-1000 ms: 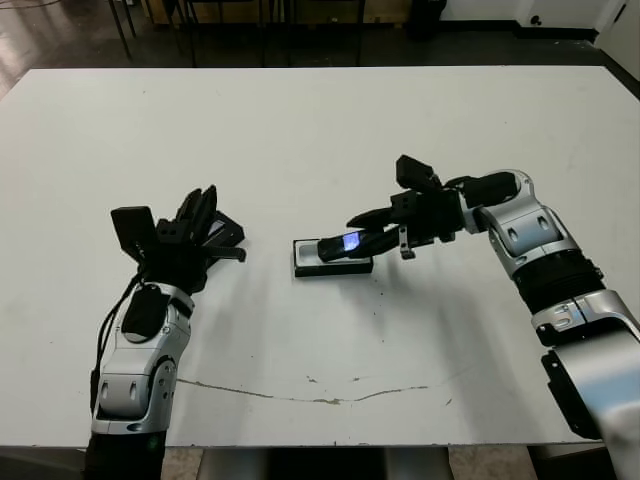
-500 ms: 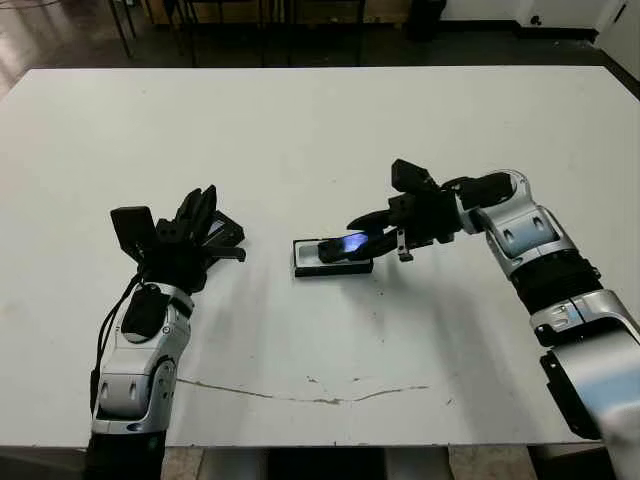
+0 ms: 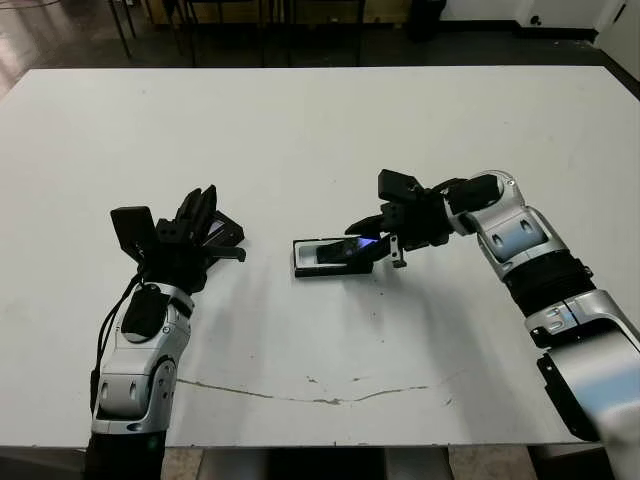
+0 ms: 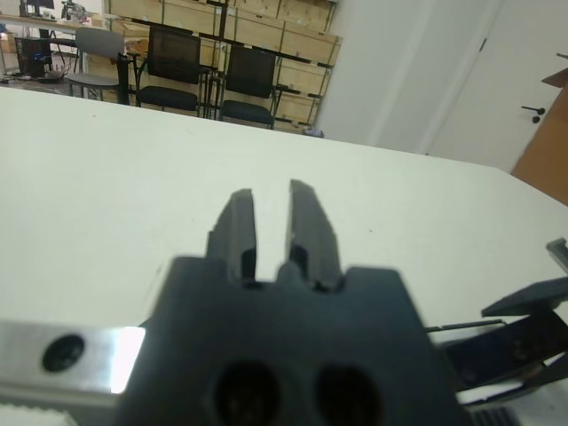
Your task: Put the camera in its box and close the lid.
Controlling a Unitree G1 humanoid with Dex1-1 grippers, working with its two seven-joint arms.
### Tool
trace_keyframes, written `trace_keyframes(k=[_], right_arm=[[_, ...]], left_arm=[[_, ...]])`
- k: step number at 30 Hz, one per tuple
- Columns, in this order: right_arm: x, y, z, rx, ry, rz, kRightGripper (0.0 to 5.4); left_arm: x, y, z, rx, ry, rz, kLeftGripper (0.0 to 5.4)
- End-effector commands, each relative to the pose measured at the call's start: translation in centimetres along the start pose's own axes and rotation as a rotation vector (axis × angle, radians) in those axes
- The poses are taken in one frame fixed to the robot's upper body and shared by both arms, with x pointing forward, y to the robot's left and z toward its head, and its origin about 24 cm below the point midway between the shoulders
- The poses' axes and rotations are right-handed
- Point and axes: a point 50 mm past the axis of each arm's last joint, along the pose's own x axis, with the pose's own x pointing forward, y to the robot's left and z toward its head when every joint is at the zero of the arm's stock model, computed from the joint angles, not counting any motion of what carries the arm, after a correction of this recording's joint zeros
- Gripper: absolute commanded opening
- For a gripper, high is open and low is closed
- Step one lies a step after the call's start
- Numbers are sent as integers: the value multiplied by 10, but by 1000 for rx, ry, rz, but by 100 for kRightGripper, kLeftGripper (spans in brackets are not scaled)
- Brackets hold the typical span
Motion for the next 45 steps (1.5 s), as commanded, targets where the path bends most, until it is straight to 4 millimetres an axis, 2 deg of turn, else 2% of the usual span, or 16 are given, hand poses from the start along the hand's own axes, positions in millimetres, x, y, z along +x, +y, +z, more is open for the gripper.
trace_keyframes(k=[1,13,20,31,40,43,45], right_arm=[[12,4,1,15,6,40,33],[34,8,14,-11,-1,86,33],[40,12,10,9,17,121,33],[17,4,7,-196,58,97,267],[-14,-3,8,-174,34,25,468],[-29,-6,11,-130,-52,-45,530],[-38,-7,14,-89,-162,-128,538]], left_arm=[[-3,2,-7,4,32,7,0],[-4,2,-8,11,35,13,0],[-4,2,-8,2,35,14,0],[-4,3,-8,4,35,15,0],[-4,3,-7,10,36,10,0],[-5,4,-7,28,31,13,0],[-5,4,-7,20,32,16,0]])
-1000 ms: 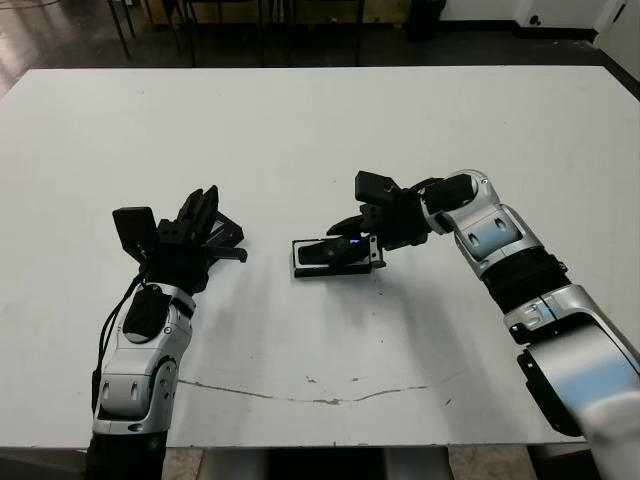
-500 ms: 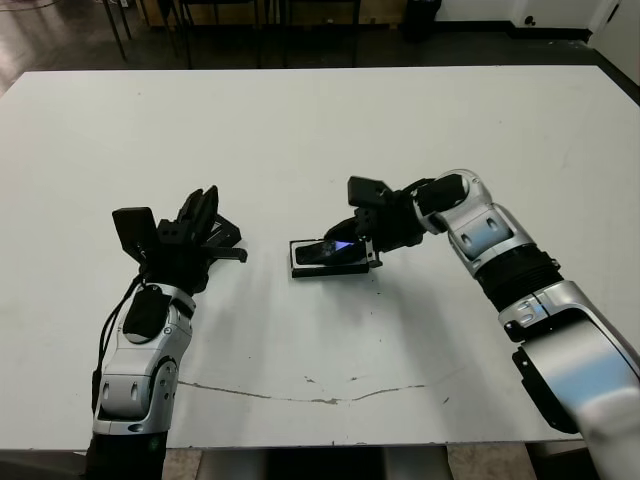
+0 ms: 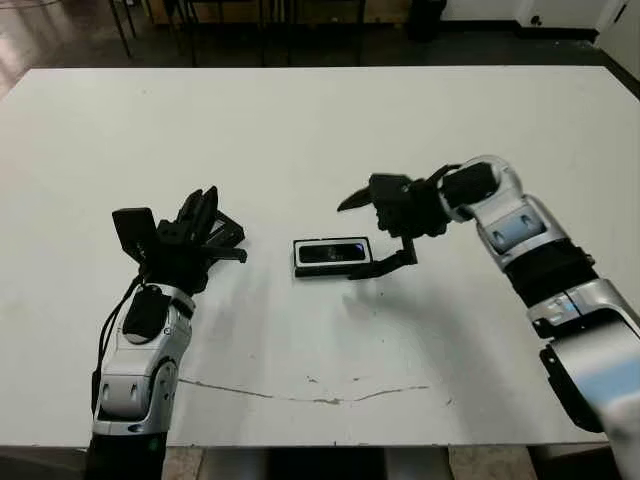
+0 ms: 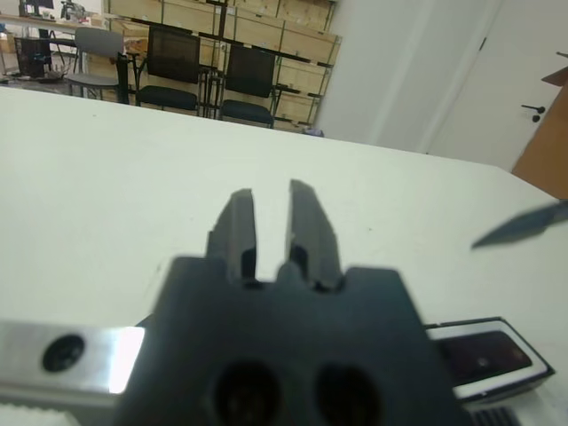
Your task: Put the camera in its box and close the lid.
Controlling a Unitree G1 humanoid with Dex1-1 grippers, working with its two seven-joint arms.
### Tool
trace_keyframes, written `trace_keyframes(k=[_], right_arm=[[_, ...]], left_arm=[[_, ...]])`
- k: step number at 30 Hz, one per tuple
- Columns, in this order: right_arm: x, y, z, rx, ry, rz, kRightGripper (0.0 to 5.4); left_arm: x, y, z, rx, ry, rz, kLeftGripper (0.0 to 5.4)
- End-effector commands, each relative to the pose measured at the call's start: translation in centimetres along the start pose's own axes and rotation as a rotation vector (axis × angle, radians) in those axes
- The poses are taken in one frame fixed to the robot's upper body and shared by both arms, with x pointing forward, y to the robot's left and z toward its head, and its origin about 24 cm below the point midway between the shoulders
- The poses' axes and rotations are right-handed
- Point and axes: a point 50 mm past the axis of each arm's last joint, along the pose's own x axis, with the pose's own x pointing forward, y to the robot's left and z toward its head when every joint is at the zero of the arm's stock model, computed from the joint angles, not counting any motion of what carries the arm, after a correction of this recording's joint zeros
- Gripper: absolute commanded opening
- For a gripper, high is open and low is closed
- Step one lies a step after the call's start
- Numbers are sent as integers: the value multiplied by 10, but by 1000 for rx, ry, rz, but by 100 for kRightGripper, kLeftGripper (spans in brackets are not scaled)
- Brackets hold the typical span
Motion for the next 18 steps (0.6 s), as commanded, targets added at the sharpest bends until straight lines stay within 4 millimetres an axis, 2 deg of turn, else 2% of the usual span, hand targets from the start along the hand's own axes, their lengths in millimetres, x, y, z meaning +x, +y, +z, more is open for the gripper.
trace_keyframes(k=[1,5,8,9,12,14,18], right_arm=[[-16,1,-4,138,-157,-170,538],[-33,12,-4,354,-362,-551,530],[-42,25,-10,393,-382,-806,474],[-44,30,-13,393,-373,-845,456],[-51,42,-24,381,-329,-867,387],[-54,50,-30,401,-310,-862,342],[-58,60,-39,437,-298,-857,252]], left_arm=[[-5,5,-7,4,34,17,0],[-9,10,-3,29,16,18,0],[-14,20,3,59,-8,2,0],[-15,25,7,88,-15,-27,0],[-19,45,24,346,-26,-185,24],[-19,59,35,459,-7,-277,61],[-14,80,52,545,70,-377,158]])
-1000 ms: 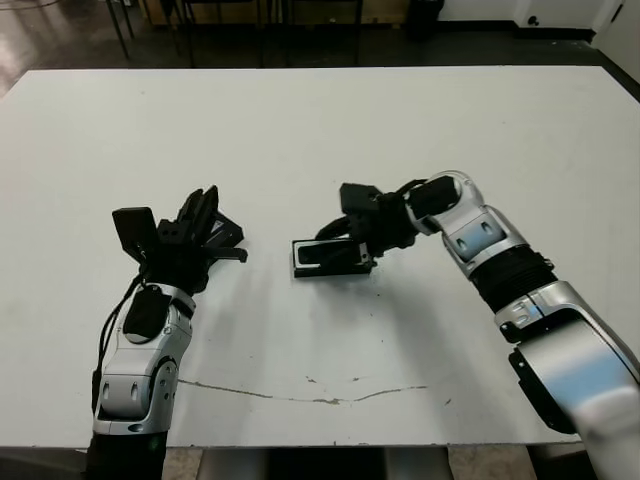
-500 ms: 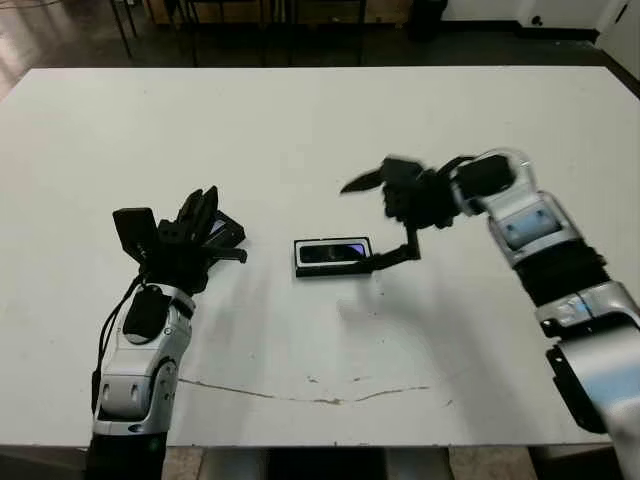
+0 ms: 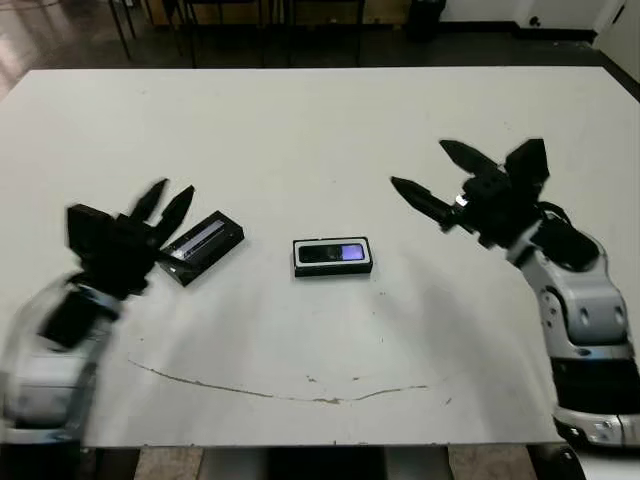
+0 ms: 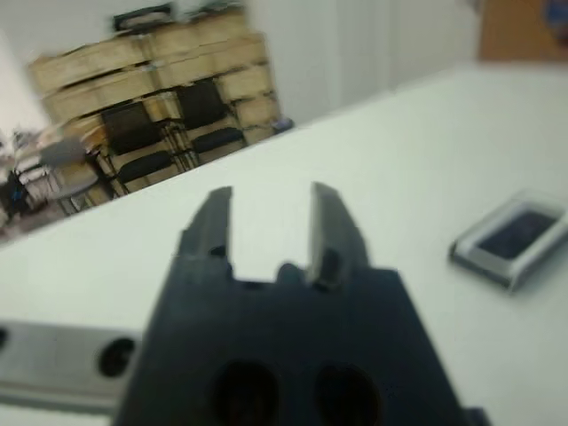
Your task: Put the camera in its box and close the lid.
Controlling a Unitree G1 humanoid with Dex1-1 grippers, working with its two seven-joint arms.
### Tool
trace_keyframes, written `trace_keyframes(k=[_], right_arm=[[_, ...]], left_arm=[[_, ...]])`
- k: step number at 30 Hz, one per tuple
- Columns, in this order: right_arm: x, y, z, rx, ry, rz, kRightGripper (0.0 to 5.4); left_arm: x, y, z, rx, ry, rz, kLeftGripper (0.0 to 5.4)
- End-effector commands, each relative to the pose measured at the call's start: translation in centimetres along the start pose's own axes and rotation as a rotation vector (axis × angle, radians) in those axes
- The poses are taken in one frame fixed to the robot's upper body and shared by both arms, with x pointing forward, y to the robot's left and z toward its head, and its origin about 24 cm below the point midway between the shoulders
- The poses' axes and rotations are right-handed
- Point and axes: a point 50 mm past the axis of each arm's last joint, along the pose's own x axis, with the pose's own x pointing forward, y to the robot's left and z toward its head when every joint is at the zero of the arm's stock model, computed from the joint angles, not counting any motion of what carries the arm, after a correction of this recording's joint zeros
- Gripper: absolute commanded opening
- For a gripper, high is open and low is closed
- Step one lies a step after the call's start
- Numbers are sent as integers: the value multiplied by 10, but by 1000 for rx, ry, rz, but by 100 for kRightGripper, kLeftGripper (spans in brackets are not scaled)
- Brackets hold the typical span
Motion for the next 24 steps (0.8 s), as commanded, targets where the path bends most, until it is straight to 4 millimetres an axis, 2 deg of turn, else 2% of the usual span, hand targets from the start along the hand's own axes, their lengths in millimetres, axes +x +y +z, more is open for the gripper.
trace_keyframes(k=[1,6,11,14,16,19,24], right_arm=[[-10,-2,-8,14,37,-9,229],[-14,-3,-6,28,43,-27,116],[-13,-3,-5,16,56,-20,2],[-12,-2,-5,6,58,-20,0],[-12,-1,-5,5,53,-19,0],[-11,-1,-6,1,52,-20,0],[-12,-2,-7,-11,67,-30,0]], left_arm=[[-1,17,-2,25,66,-80,183],[9,25,-5,39,140,-225,303],[22,23,-15,-10,168,-362,424],[28,16,-26,-104,166,-401,495],[31,7,-36,-230,171,-412,539],[32,-3,-48,-366,191,-404,539],[27,-7,-57,-405,228,-369,539]])
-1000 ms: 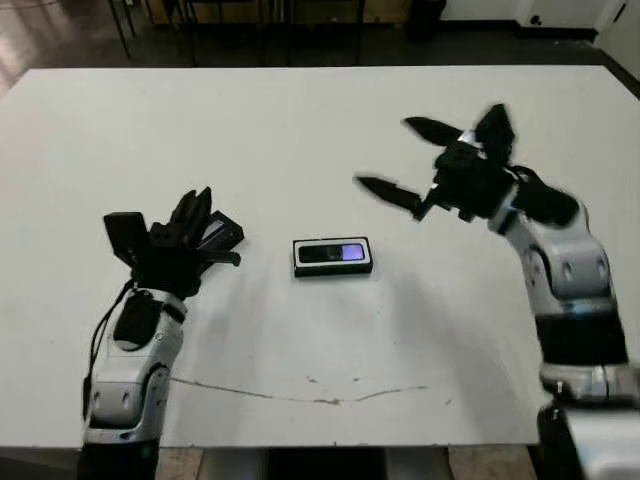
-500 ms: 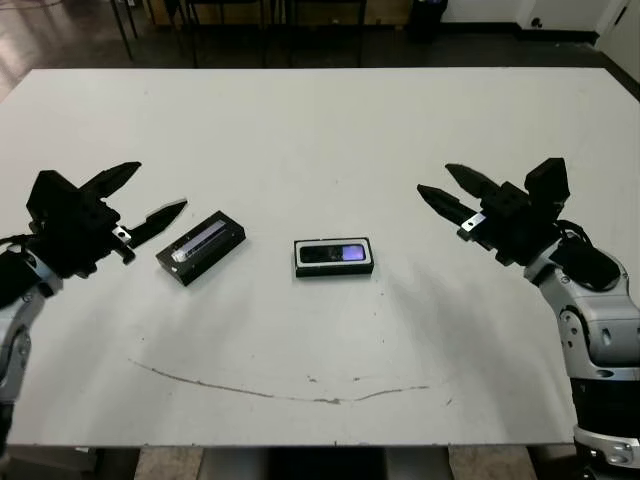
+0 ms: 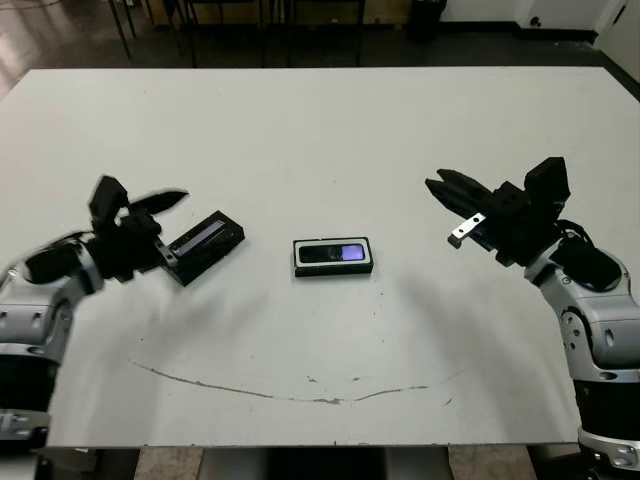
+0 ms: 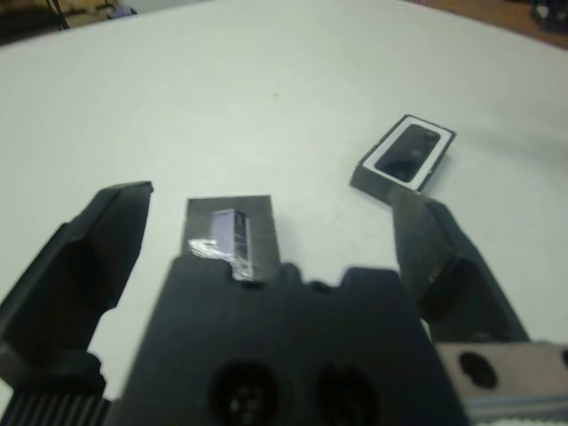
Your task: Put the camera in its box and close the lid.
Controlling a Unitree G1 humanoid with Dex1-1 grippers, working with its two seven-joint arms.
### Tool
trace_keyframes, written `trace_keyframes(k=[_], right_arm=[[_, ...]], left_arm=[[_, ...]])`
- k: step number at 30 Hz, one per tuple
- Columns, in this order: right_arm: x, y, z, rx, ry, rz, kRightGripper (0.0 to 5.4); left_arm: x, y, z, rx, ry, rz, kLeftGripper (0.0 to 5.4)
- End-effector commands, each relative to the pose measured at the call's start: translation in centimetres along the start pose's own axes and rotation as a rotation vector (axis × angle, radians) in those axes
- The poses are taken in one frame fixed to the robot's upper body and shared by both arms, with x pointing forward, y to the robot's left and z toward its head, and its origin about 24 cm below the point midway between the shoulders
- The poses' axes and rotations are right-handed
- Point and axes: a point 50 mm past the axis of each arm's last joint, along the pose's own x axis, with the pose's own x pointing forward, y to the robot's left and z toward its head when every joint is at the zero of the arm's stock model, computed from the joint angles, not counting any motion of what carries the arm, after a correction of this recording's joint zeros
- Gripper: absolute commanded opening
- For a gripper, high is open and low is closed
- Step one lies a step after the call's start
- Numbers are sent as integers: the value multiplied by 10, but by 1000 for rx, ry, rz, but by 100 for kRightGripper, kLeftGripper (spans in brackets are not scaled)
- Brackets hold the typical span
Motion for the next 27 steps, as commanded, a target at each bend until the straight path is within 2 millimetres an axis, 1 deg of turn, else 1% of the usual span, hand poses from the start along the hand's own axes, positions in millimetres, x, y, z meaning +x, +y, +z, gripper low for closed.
trace_keyframes(k=[1,5,11,17,22,27], right_arm=[[-4,-2,-7,-13,47,-17,0],[-5,-2,-9,-4,45,-15,0],[-5,0,-11,6,49,-12,0],[-4,2,-11,7,59,-11,0],[-5,3,-11,7,61,-9,0],[-5,3,-12,9,58,-9,0]], left_arm=[[-7,1,-13,-27,48,51,539],[-11,4,-20,-30,73,99,539],[-17,7,-28,-38,88,121,539],[-19,7,-30,-20,91,145,539],[-20,8,-29,-14,106,114,539],[-20,6,-29,59,147,58,539]])
